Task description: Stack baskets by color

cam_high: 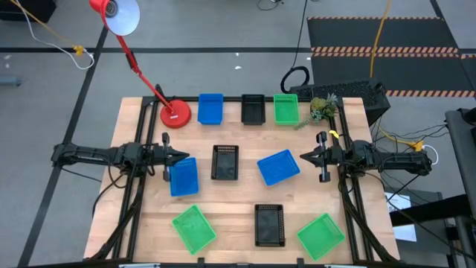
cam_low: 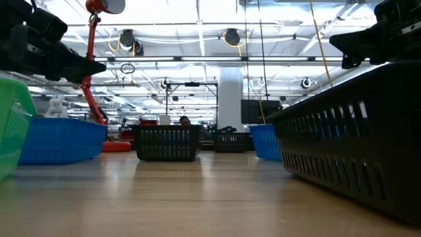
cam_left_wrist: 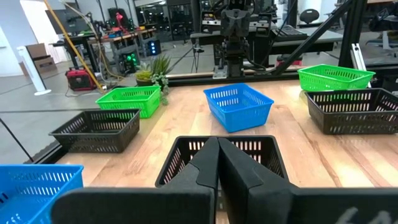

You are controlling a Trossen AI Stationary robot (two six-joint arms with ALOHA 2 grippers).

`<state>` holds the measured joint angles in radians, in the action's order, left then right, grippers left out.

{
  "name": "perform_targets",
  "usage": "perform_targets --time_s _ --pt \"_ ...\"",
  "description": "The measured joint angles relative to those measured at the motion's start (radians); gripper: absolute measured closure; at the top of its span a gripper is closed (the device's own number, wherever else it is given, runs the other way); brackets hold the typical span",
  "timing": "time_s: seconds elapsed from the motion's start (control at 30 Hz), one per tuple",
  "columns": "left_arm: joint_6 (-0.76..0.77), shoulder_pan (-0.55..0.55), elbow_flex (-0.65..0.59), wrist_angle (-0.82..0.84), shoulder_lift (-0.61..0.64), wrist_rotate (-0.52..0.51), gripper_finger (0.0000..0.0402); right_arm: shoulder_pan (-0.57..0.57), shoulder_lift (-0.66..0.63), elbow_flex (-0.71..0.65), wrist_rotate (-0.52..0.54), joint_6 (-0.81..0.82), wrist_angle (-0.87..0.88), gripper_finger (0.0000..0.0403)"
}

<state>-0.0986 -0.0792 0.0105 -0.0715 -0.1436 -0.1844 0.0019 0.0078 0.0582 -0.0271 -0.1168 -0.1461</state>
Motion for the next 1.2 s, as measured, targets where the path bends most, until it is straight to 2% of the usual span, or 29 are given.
perform_targets --time_s 0.6,0.77,0.93,1.2 --pt "0.008 0.0 0.0 -0.037 0.0 0.001 0.0392 0.0 0.0 0.0 0.0 0.0 0.0 0.0403" --pt "0.018 0.0 0.01 -0.157 0.0 0.022 0.0392 0.0 0.0 0.0 0.0 0.0 0.0 0.0403" --pt "0.01 0.0 0.165 -0.094 -0.019 0.026 0.0398 0.0 0.0 0.0 0.0 0.0 -0.003 0.0403" --pt "0.055 0.0 0.563 0.173 -0.166 0.049 0.04 0.0 0.0 0.0 0.0 0.0 -0.007 0.0403"
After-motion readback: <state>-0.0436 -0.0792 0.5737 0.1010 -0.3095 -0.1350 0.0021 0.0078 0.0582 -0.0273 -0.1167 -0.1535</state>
